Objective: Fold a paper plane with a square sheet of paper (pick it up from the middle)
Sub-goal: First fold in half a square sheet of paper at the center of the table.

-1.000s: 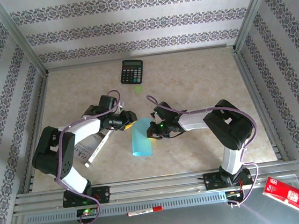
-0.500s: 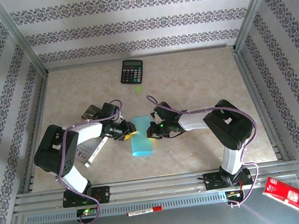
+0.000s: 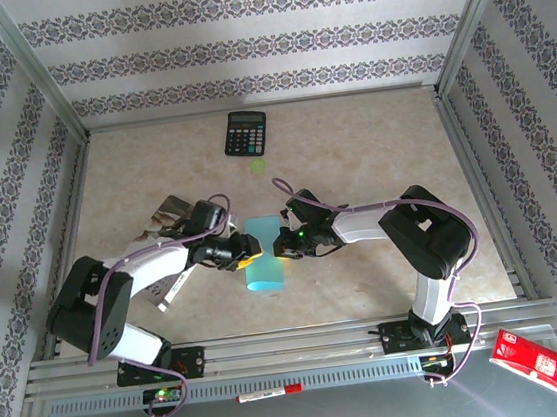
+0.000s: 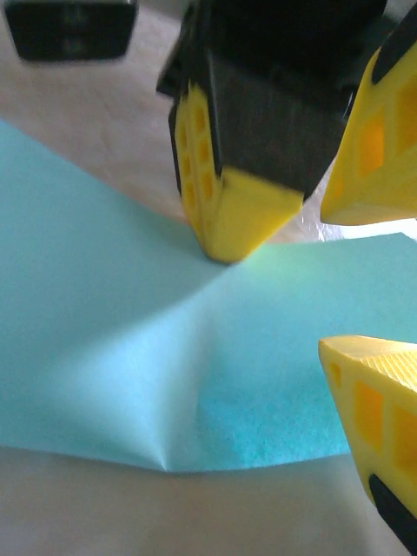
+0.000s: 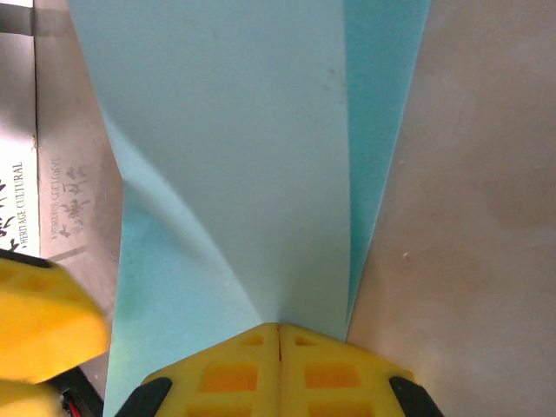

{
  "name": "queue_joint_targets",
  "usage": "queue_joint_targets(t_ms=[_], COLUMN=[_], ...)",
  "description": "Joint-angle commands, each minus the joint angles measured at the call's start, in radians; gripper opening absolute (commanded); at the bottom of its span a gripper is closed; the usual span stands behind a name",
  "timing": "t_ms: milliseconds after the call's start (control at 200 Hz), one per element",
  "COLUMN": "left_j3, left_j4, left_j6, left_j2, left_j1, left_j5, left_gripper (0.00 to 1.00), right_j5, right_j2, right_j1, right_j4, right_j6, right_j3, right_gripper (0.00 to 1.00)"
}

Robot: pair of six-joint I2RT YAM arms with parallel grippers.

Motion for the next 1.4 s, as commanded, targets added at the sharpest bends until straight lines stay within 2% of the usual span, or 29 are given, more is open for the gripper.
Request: queue_joint_targets(t_ms=[0,160,350,565,724,874,1079,1229,1399], left_j3=[-0.006,-0.029,-0.054,-0.062,-0.071,-0.104,-0.142,-0.155,-0.173], left_j4=[-0.001,-0.056,-0.098,0.005,-0.054,-0.096,-0.145,-0.057,0.035], left_j6=[-0.019,0.023,0.042,-0.02,-0.012,0.002,0.041,0.004,-0.04], left_j2=[0.054,0.081,-0.035,-0.1,-0.042,-0.017,-0.121,-0.205,-0.165], left_j1=[-0.005,0.025,0.047,-0.041,-0.052,-0.035,0.014,-0.023,-0.053], left_j5=[0.004,-0.016,-0.032,0.004,-0.049,-0.071,-0.081,-0.019,0.006], left_gripper=[0.38,0.37,0.37,0.4,0.39,0.38,0.38,0.4,0.41], right_j5=[0.208,0.208,0.207,0.205,0.208,0.209,0.21,0.213,0.214], right_j2=[0.101,0.104,0.106,0.105,0.104,0.105,0.105,0.101,0.1], right_j1=[-0.01,-0.011,-0.012,-0.011,-0.011,-0.011,-0.012,-0.011,-0.012], right_j4=[-0.244,-0.248,-0.247,-0.247,-0.247,-0.249,-0.252,-0.252,-0.251], right_j6=[-0.02,-0.028,-0.031,-0.034,-0.035,-0.039,-0.04,-0.04,-0.04], right_j3=[-0.061,-0.057,-0.056,-0.056,-0.057,-0.056,-0.057,-0.059,-0.06], right_gripper=[0.0,0.0,0.0,0.0,0.0,0.0,0.0,0.0,0.0])
